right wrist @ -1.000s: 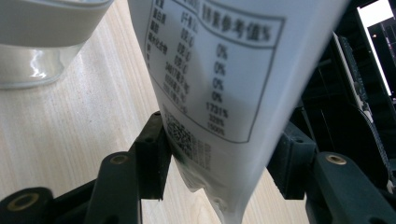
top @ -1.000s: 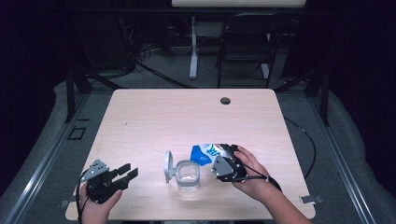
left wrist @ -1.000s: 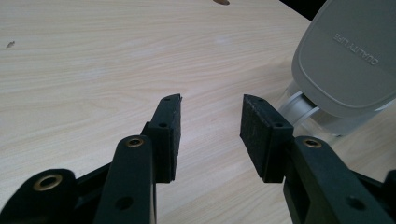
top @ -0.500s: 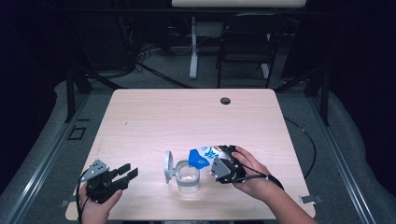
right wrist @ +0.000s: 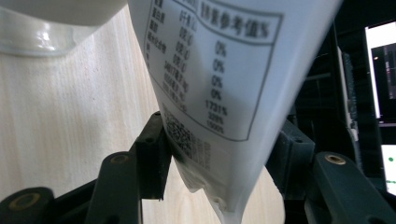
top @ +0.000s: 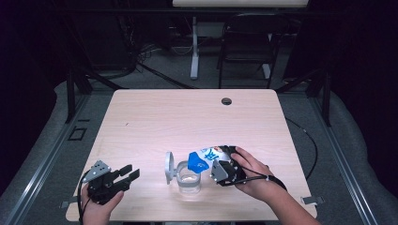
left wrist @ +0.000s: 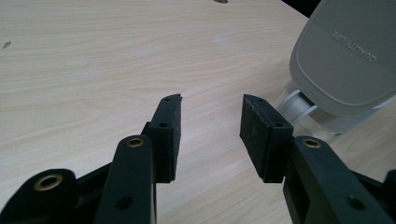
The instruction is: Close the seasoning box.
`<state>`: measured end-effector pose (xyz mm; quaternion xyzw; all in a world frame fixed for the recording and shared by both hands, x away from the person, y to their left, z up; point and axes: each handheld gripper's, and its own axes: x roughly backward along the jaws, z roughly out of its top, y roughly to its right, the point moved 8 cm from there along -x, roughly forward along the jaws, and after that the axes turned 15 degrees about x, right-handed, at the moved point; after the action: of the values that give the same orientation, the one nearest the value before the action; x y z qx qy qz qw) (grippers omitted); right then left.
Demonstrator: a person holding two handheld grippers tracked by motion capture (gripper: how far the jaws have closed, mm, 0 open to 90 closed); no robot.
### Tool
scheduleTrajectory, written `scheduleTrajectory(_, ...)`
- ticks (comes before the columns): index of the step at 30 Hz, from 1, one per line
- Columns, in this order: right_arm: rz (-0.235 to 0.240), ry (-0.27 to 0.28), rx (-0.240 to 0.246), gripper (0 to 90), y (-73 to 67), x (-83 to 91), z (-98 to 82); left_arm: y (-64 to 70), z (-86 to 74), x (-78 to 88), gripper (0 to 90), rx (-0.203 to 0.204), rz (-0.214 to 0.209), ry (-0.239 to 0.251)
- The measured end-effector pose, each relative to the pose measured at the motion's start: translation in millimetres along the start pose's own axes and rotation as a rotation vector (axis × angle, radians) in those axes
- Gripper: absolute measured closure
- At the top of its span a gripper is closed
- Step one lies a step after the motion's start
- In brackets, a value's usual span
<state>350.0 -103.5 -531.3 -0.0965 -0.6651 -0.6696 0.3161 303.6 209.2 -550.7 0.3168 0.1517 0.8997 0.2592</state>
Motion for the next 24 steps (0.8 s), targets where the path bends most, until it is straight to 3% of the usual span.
scheduleTrajectory(24, -0.011, -0.033, 0.088, 47.4, -4.3, -0.3, 3.7, -4.5, -0.3, -0.9, 56.1, -0.008, 0.025, 0.009)
